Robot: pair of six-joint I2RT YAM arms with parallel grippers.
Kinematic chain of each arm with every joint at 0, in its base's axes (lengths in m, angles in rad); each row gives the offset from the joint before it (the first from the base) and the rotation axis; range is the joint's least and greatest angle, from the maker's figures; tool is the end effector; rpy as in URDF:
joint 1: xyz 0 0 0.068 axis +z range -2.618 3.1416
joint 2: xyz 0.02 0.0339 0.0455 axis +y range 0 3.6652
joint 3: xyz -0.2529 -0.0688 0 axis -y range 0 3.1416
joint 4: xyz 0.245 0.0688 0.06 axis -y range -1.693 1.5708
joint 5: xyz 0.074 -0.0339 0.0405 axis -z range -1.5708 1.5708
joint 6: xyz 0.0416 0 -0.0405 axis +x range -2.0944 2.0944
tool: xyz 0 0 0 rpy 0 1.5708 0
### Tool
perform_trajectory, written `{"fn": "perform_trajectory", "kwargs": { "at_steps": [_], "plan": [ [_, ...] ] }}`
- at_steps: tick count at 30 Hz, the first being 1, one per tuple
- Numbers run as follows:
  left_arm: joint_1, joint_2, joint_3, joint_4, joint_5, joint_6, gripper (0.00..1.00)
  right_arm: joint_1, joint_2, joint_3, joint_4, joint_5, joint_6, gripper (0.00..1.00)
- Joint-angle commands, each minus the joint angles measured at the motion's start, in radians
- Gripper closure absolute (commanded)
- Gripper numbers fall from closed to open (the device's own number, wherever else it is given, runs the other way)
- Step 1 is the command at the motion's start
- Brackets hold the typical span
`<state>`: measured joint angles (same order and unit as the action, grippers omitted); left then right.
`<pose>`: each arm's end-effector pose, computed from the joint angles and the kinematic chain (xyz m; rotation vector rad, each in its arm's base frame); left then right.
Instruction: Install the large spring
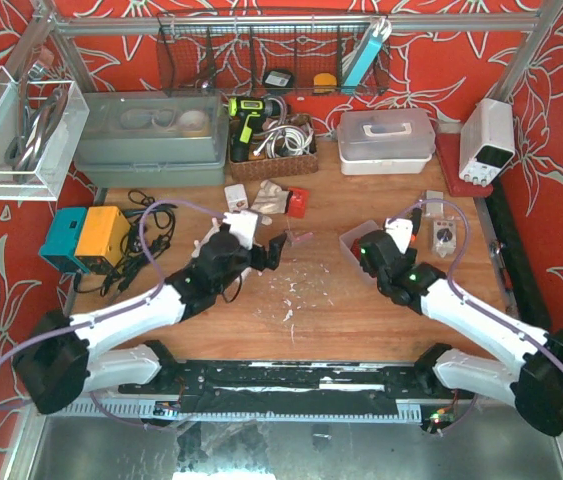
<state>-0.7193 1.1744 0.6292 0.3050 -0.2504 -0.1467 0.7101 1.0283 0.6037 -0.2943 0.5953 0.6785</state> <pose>0.2129 -0.1728 0.2438 0.3400 1.7885 -0.3895 0.1813 0.1251 0.2124 0.2627 2.1337 0.1162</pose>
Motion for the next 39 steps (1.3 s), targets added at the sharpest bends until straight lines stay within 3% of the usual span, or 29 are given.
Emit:
{"fn": "perform_trajectory", "kwargs": {
  "at_steps": [1, 6, 10, 25, 39],
  "plan": [
    [0.003, -0.134, -0.172, 0.249, -0.002, -0.150, 0.00, -0.027, 0.099, 0.151, -0.253, 0.016, 0.244, 0.30],
    [0.003, -0.222, -0.324, 0.367, 0.022, -0.125, 0.00, -0.061, 0.227, 0.242, -0.328, -0.087, 0.421, 0.46],
    [0.001, -0.262, -0.329, 0.360, 0.056, -0.097, 0.00, -0.089, 0.344, 0.329, -0.427, -0.062, 0.573, 0.49],
    [-0.010, -0.326, -0.348, 0.340, 0.044, -0.076, 0.00, -0.121, 0.622, 0.453, -0.365, -0.054, 0.721, 0.48],
    [-0.026, -0.355, -0.345, 0.324, 0.026, -0.064, 0.00, -0.133, 0.726, 0.511, -0.377, -0.024, 0.750, 0.50]
  ]
}}
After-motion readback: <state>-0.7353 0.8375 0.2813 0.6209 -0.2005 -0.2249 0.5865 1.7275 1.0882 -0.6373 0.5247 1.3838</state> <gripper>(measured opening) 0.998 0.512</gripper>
